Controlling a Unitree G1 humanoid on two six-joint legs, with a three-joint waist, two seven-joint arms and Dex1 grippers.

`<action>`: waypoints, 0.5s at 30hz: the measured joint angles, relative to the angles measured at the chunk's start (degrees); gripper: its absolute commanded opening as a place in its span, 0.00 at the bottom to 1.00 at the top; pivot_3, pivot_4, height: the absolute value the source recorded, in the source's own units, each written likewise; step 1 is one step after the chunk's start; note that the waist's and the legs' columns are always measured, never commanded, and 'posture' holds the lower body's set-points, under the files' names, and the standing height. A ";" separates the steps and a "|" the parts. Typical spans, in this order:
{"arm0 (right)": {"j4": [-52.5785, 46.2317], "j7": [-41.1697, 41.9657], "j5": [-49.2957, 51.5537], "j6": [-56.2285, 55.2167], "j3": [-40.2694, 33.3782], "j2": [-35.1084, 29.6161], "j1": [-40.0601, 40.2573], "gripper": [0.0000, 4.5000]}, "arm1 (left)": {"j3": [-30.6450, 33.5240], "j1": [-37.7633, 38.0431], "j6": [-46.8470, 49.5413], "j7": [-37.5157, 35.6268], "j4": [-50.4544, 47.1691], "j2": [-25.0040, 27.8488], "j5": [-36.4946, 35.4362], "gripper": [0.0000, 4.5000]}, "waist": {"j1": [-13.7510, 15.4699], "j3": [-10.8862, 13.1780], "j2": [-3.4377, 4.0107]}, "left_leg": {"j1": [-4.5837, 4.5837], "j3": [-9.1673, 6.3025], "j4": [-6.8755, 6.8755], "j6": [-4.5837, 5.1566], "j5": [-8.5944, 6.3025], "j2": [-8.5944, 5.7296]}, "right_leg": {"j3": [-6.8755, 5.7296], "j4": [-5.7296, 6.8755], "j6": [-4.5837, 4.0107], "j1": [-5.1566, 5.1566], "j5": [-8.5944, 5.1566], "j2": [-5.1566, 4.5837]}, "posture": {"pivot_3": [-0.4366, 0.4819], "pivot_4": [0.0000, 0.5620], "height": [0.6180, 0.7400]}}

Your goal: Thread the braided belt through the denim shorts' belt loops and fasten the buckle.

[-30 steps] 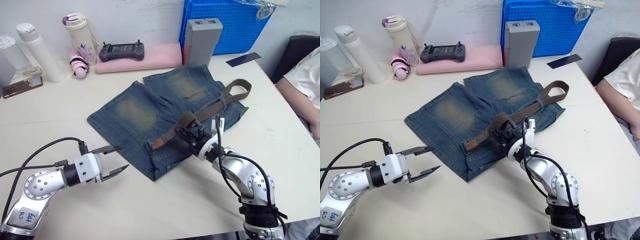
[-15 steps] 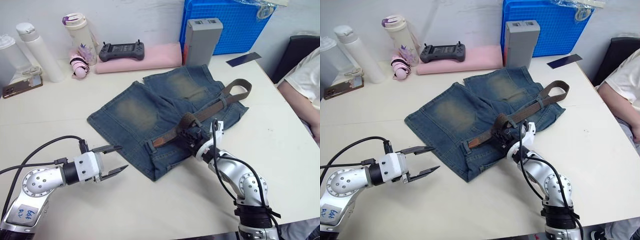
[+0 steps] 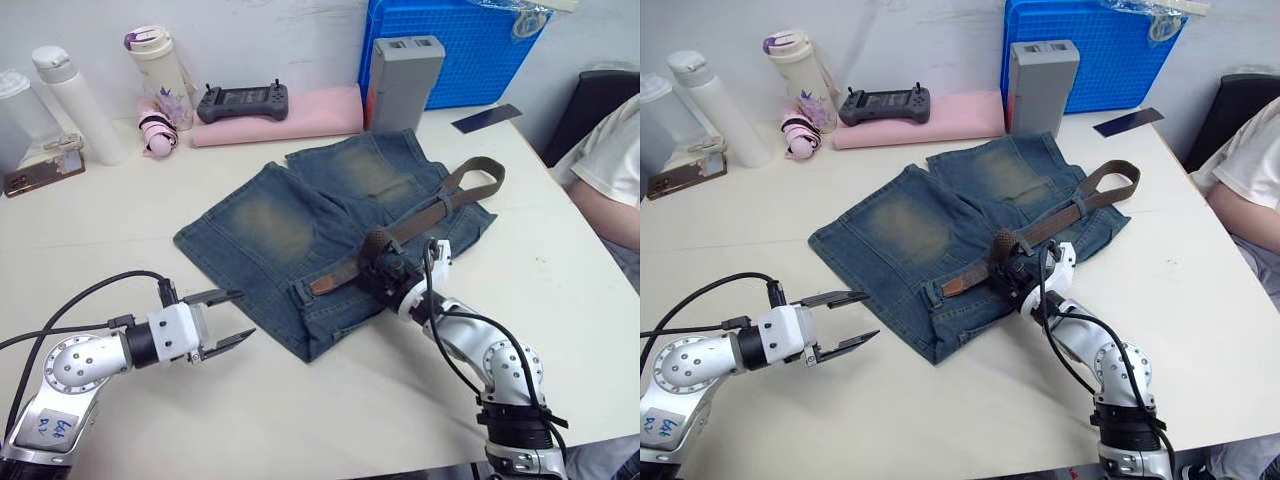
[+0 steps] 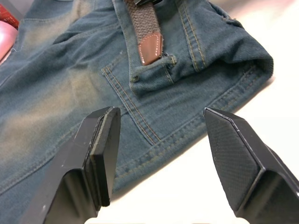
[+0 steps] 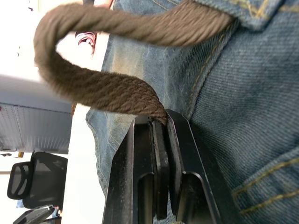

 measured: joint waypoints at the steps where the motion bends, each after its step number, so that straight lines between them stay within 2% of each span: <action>1: 0.03 0.21 -0.40 0.04 -0.02 0.02 -0.09 0.00 | 0.01 0.00 0.00 0.00 -0.03 -0.07 0.02 0.69 | 0.00 0.00 0.00 | 0.00 0.00 0.00 0.00 0.00 0.00 | 0.00 0.01 0.00 0.00 0.00 0.00 | 0.48 0.27 0.75; 6: 0.07 1.04 -3.32 0.65 0.99 1.02 -0.70 0.00 | 0.07 0.01 0.00 0.00 -0.07 -0.27 0.10 0.69 | 0.06 0.00 0.00 | 0.00 0.00 0.00 0.00 0.00 0.00 | 0.00 0.01 0.00 0.00 0.00 0.00 | 0.48 0.27 0.75; 15: -0.93 1.92 -11.22 3.74 8.49 5.40 -2.18 0.00 | 0.04 -0.20 -2.03 0.01 -0.04 -0.37 2.66 0.69 | 0.06 0.00 0.00 | 0.00 0.00 0.00 -0.01 0.00 -0.01 | 0.00 0.01 0.00 -0.01 0.00 0.00 | 0.48 0.27 0.75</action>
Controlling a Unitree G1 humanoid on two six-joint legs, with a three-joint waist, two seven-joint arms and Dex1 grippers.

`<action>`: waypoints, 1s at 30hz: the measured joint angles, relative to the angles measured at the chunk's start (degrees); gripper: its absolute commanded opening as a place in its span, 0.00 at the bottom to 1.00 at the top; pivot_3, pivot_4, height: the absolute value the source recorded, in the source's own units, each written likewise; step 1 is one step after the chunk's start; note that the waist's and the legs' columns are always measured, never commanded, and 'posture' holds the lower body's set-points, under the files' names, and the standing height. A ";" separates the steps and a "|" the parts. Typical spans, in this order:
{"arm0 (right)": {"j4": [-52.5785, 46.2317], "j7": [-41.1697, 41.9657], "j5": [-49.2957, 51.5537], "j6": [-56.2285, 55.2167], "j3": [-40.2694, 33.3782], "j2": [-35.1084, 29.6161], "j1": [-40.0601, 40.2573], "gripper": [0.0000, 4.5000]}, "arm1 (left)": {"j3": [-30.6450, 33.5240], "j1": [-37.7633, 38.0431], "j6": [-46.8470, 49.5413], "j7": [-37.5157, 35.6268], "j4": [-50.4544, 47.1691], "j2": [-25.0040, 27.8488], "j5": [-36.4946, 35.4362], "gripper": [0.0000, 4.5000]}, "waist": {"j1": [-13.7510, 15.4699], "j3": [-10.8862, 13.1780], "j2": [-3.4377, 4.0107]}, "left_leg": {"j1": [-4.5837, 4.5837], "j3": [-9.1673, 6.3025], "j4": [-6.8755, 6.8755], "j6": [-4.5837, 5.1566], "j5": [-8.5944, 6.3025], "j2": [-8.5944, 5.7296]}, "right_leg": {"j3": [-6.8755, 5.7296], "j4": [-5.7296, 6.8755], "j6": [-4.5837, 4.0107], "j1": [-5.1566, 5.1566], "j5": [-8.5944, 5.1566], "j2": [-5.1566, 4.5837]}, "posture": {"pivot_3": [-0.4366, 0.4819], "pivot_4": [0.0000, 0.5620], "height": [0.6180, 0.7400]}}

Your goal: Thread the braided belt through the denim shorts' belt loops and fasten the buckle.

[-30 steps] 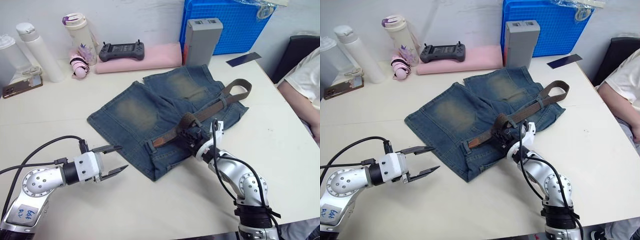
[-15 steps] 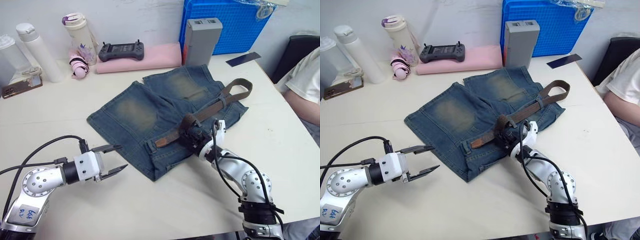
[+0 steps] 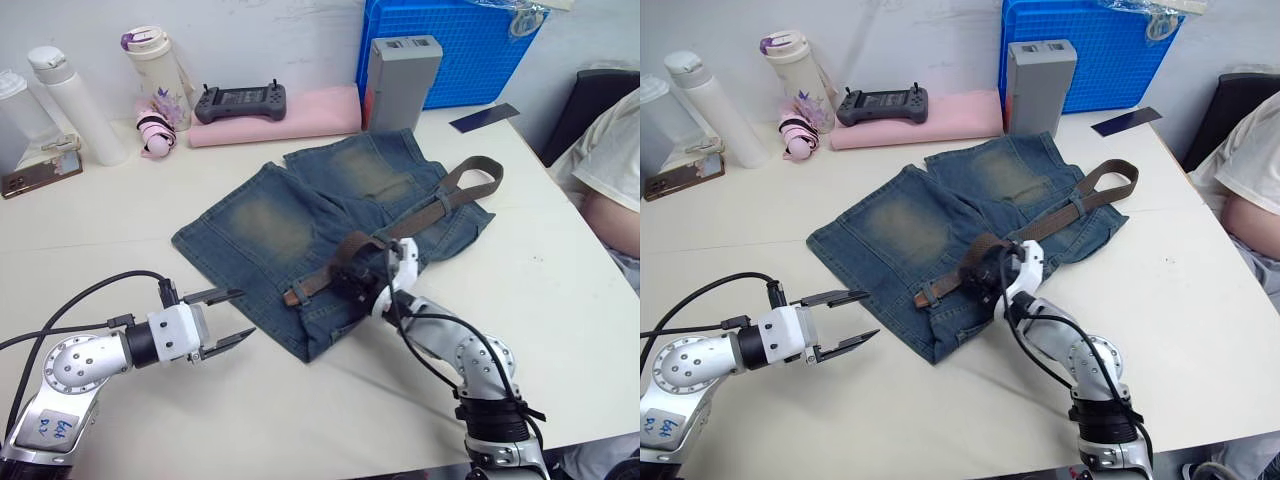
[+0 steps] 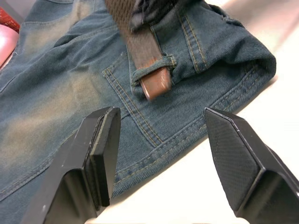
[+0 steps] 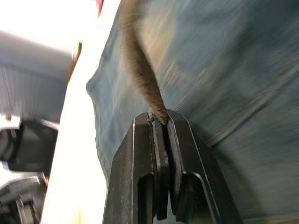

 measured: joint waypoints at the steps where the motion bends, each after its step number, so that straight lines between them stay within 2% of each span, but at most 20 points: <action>1: 0.03 0.04 -0.65 0.21 0.33 0.22 -0.08 0.00 | -0.04 -0.32 -1.03 0.01 0.12 -0.11 0.79 0.69 | 0.00 0.00 0.00 | 0.00 0.00 0.00 0.00 0.00 0.00 | 0.00 -0.02 0.00 0.00 0.00 0.00 | 0.48 0.27 0.75; 7: 0.83 1.59 -4.42 2.80 1.30 0.76 -1.92 0.00 | -4.17 -5.14 -19.06 2.19 8.58 -0.15 15.48 0.69 | -0.18 -0.04 0.04 | 0.06 0.02 -0.01 -0.05 0.01 0.01 | 0.01 0.00 0.00 -0.01 0.00 0.04 | 0.48 0.27 0.75; 13: 2.02 3.64 -6.65 4.90 0.84 1.80 -3.22 0.00 | -7.80 -11.49 -32.87 9.79 18.42 -0.94 28.68 0.69 | -0.70 -0.07 -0.01 | 0.08 0.02 -0.01 -0.06 0.02 0.02 | 0.01 0.07 0.00 0.00 0.00 0.04 | 0.48 0.27 0.75; 18: 2.42 4.18 -7.51 5.58 0.06 3.34 -3.46 0.00 | -9.34 -15.43 -36.46 14.27 22.45 -2.41 31.79 0.69 | -1.48 -0.08 -0.02 | 0.07 0.02 -0.02 -0.06 0.02 0.03 | 0.01 0.22 0.00 -0.02 0.00 0.04 | 0.48 0.27 0.75; 30: 2.01 4.57 -9.61 7.51 -1.16 4.74 -3.51 0.00 | -12.86 -17.41 -39.48 18.56 26.06 -2.40 35.07 0.69 | -1.47 -0.10 -0.02 | 0.08 0.02 -0.04 -0.07 0.02 0.03 | 0.02 0.24 0.00 -0.02 0.00 0.05 | 0.48 0.27 0.75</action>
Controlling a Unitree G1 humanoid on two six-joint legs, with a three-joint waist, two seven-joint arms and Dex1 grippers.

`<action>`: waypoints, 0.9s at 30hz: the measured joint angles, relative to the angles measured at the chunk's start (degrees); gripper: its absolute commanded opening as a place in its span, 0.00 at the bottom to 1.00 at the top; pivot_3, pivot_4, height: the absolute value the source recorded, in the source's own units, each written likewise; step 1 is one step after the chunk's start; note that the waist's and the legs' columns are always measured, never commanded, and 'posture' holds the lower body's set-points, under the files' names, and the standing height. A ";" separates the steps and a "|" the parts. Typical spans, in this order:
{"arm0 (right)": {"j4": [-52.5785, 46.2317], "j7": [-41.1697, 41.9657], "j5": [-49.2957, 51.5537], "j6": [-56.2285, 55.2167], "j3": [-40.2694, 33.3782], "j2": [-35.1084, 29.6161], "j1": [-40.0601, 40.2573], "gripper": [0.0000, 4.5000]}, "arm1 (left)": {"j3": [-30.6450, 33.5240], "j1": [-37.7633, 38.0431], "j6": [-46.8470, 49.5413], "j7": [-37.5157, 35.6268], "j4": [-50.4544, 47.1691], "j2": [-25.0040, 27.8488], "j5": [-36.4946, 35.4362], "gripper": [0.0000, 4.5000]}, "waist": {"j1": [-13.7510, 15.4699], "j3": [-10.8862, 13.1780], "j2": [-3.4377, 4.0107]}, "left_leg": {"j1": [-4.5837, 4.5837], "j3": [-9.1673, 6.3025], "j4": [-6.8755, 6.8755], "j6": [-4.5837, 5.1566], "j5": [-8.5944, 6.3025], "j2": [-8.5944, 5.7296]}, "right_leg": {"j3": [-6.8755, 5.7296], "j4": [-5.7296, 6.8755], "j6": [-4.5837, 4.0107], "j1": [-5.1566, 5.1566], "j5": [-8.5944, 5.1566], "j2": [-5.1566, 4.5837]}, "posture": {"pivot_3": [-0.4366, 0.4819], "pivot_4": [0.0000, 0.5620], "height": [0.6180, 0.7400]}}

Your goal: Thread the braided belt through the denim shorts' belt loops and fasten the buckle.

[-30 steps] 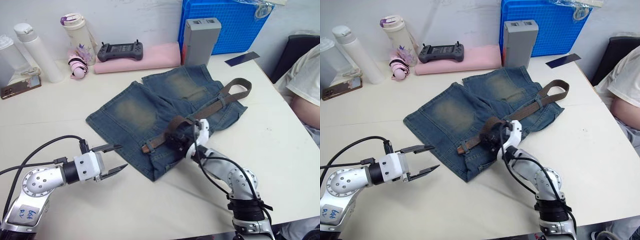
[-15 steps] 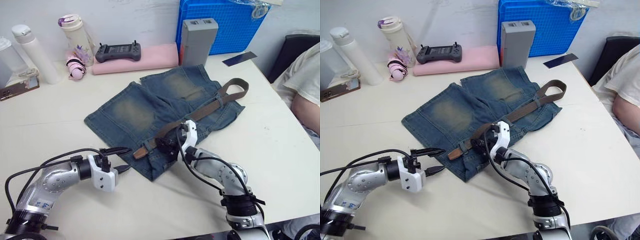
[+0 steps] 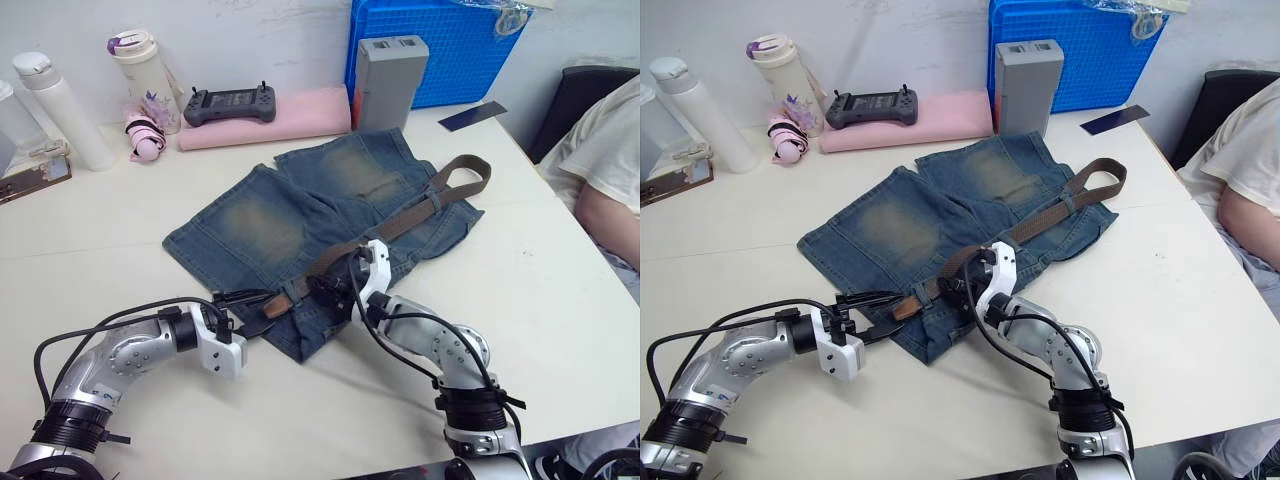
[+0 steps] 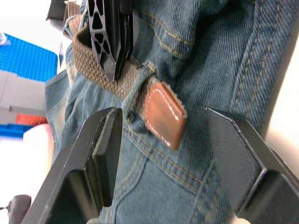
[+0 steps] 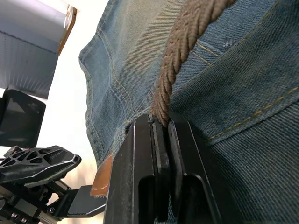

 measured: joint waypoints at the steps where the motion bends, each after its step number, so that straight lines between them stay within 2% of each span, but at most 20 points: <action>1: -0.01 0.10 -0.19 0.07 -0.08 0.08 0.00 0.00 | -0.14 -0.19 -0.16 0.44 0.27 0.00 0.34 0.69 | 0.02 0.00 0.00 | 0.00 0.00 0.00 0.00 0.00 0.00 | 0.00 0.00 0.00 0.00 0.00 0.00 | 0.48 0.27 0.75; 3: -0.03 0.25 -0.56 0.16 -0.20 0.30 0.00 0.00 | -0.40 -0.52 -0.32 1.14 0.90 0.00 0.60 0.69 | 0.02 0.00 0.00 | 0.00 0.00 0.00 0.00 0.00 0.00 | 0.00 0.00 0.00 0.00 0.00 0.00 | 0.48 0.27 0.75; 6: -0.18 0.41 -1.04 0.49 -0.28 0.47 0.00 0.00 | -0.85 -1.13 -0.17 1.64 1.44 -0.01 1.06 0.53 | 0.00 -0.01 0.00 | 0.00 0.00 0.00 0.00 0.00 0.00 | 0.00 0.00 0.00 0.00 0.00 0.00 | 0.48 0.27 0.75; 11: -0.31 0.62 -1.17 1.38 -1.04 0.66 -0.04 0.00 | -1.27 -1.28 -0.22 2.38 1.62 0.07 1.28 0.03 | 0.08 -0.01 0.00 | -0.01 0.00 0.00 0.00 0.00 0.00 | -0.01 0.01 0.00 0.00 0.00 -0.01 | 0.48 0.27 0.75; 17: -0.43 1.04 -1.66 2.16 -1.54 0.94 -0.05 0.00 | -1.35 -1.33 -0.43 3.20 1.61 0.40 1.70 0.02 | 0.12 -0.03 0.03 | 0.00 0.00 0.00 0.00 0.00 -0.01 | 0.00 0.01 0.00 0.00 0.00 -0.01 | 0.48 0.27 0.75; 20: -0.43 1.21 -2.11 2.61 -1.70 0.93 0.14 0.24 | -1.36 -1.22 -0.38 3.63 1.42 0.40 1.99 0.00 | 0.15 -0.02 0.03 | -0.02 0.00 0.00 0.00 0.00 -0.02 | 0.00 0.01 0.00 0.00 0.00 -0.01 | 0.48 0.27 0.75; 25: -4.20 4.44 -1.04 3.50 -2.49 -1.30 1.89 0.76 | -1.39 -0.96 -0.17 4.27 1.07 0.39 2.30 0.00 | 0.23 0.00 0.07 | -0.06 -0.01 0.00 0.01 0.00 -0.03 | 0.00 0.00 0.00 -0.01 0.00 -0.03 | 0.48 0.27 0.75; 27: -6.80 6.23 -0.98 3.51 -2.65 -3.72 2.26 0.76 | -1.47 -0.85 -0.10 4.60 0.89 0.39 2.36 0.00 | 0.26 0.01 0.09 | -0.08 -0.01 0.01 0.02 -0.01 -0.05 | 0.00 -0.02 0.00 -0.03 0.00 -0.05 | 0.48 0.27 0.75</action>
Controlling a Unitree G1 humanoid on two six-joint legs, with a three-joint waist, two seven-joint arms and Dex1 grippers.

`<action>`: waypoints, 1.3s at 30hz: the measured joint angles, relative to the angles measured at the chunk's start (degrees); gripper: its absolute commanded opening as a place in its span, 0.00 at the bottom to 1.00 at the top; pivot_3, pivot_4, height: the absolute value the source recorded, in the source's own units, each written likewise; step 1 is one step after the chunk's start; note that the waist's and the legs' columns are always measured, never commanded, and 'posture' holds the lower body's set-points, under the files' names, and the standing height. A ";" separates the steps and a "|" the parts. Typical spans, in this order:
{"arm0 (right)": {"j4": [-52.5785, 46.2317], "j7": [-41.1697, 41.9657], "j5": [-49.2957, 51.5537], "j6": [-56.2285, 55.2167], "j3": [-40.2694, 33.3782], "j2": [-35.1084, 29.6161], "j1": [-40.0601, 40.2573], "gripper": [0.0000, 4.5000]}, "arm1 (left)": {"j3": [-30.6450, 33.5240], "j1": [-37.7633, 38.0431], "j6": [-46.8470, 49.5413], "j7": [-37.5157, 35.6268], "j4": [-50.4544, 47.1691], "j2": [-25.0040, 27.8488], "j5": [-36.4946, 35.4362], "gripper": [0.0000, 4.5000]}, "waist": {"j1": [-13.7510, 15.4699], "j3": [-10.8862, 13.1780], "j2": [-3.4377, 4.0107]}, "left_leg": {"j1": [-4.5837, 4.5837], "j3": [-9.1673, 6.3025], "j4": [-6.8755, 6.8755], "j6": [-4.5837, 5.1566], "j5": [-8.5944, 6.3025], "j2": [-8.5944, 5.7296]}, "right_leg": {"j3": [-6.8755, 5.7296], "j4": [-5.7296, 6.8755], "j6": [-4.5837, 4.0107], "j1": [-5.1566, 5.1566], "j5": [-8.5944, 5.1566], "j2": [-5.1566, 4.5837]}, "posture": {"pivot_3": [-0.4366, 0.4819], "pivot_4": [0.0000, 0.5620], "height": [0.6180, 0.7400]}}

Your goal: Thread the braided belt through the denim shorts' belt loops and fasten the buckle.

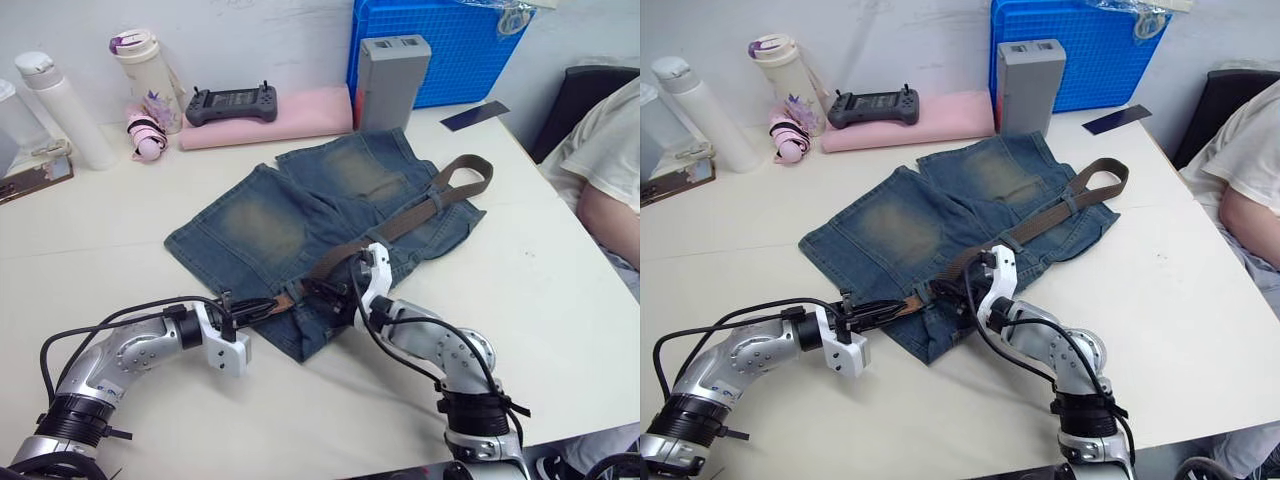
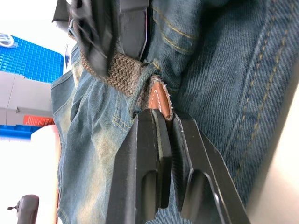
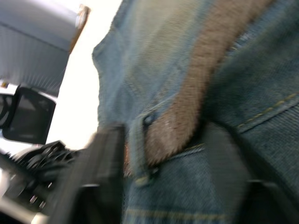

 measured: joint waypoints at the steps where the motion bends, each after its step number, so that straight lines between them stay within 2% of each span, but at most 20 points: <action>1: -2.32 1.38 -0.68 -0.12 0.02 -2.87 0.18 0.76 | -0.05 0.06 0.04 0.13 -0.10 0.00 0.00 0.00 | 0.02 0.00 0.00 | 0.00 0.00 0.00 0.02 -0.01 -0.01 | -0.01 -0.01 0.00 0.01 0.00 -0.01 | 0.48 0.27 0.75; 3: -5.85 3.71 -2.42 -0.68 0.12 -7.36 0.61 0.76 | -0.09 0.18 0.12 0.27 -0.27 0.01 0.00 0.00 | 0.09 0.00 0.00 | -0.01 -0.01 -0.01 0.03 -0.02 0.00 | -0.02 -0.05 0.00 0.01 0.00 -0.01 | 0.48 0.27 0.75; 6: -8.47 6.07 -5.87 -2.09 0.61 -11.92 1.42 0.57 | -0.10 0.38 0.34 0.43 -0.33 0.26 -0.01 0.00 | -0.04 0.00 0.00 | 0.02 0.00 -0.03 0.02 -0.01 0.01 | -0.01 -0.09 0.00 0.01 0.00 0.00 | 0.48 0.27 0.75; 11: -8.08 8.53 -17.76 -6.09 5.32 -20.14 1.73 0.02 | -0.12 0.88 0.54 0.84 -0.74 0.32 -0.13 0.00 | 0.02 0.00 0.00 | 0.01 0.00 -0.02 0.02 -0.01 -0.01 | -0.01 -0.16 0.00 0.01 0.00 -0.02 | 0.48 0.27 0.75; 15: -4.46 10.25 -26.42 -10.34 9.28 -21.43 1.65 0.01 | 0.57 2.94 0.52 0.96 -1.85 1.02 -1.21 0.00 | -0.08 0.00 0.00 | 0.01 0.01 -0.03 0.01 -0.01 0.01 | -0.01 -0.16 0.00 0.00 0.00 -0.01 | 0.48 0.27 0.75; 20: -3.07 11.79 -31.08 -12.28 11.36 -21.26 1.19 0.01 | 2.10 7.03 -0.86 0.55 -1.98 5.34 -3.78 0.00 | -0.07 -0.08 -0.13 | 0.12 0.00 0.01 0.00 0.00 0.02 | -0.01 -0.22 0.00 0.11 0.00 -0.01 | 0.48 0.27 0.75; 24: -2.59 12.52 -32.57 -11.72 11.48 -19.86 0.74 0.01 | 6.39 14.32 -6.51 0.37 0.42 13.46 -7.12 0.00 | -0.30 -0.20 -0.33 | 0.16 0.01 -0.03 -0.06 -0.03 0.09 | 0.03 -0.23 -0.02 0.10 -0.01 0.07 | 0.48 0.27 0.75; 29: -2.05 13.20 -34.33 -10.92 11.37 -18.62 0.08 0.01 | 14.32 23.32 -21.84 1.52 18.24 26.01 -8.62 0.00 | -0.06 -0.30 -0.49 | 0.24 0.00 -0.07 -0.07 -0.04 0.07 | 0.04 -0.23 -0.05 0.14 -0.03 0.08 | 0.48 0.27 0.75; 32: -1.51 13.82 -35.12 -10.72 11.32 -18.16 -0.23 0.01 | 15.72 24.32 -28.20 2.25 28.37 30.19 -8.63 0.00 | 0.00 -0.47 -0.78 | 0.25 0.00 -0.08 -0.03 -0.07 0.06 | 0.03 -0.24 -0.05 0.17 -0.03 0.07 | 0.48 0.27 0.75; 35: -1.32 14.49 -35.78 -10.26 11.30 -17.82 -0.62 0.01 | 15.97 24.19 -32.08 2.69 35.68 31.84 -8.51 0.00 | -0.13 -0.55 -0.91 | 0.25 0.01 -0.08 -0.01 -0.08 0.06 | 0.03 -0.23 -0.05 0.16 -0.03 0.07 | 0.48 0.27 0.75; 37: -1.18 15.17 -36.42 -10.12 11.31 -17.68 -0.83 0.00 | 15.23 23.29 -33.44 2.89 38.71 31.83 -8.83 0.19 | -0.13 -0.56 -0.92 | 0.25 0.01 -0.09 -0.02 -0.08 0.08 | 0.02 -0.21 -0.05 0.15 -0.03 0.08 | 0.48 0.27 0.75; 39: -1.11 15.57 -36.81 -10.01 11.28 -17.58 -0.94 0.00 | 13.47 23.03 -33.34 2.77 39.07 31.73 -10.22 0.35 | -0.17 -0.56 -0.93 | 0.24 0.01 -0.10 -0.02 -0.09 0.08 | 0.03 -0.18 -0.05 0.14 -0.03 0.08 | 0.48 0.27 0.75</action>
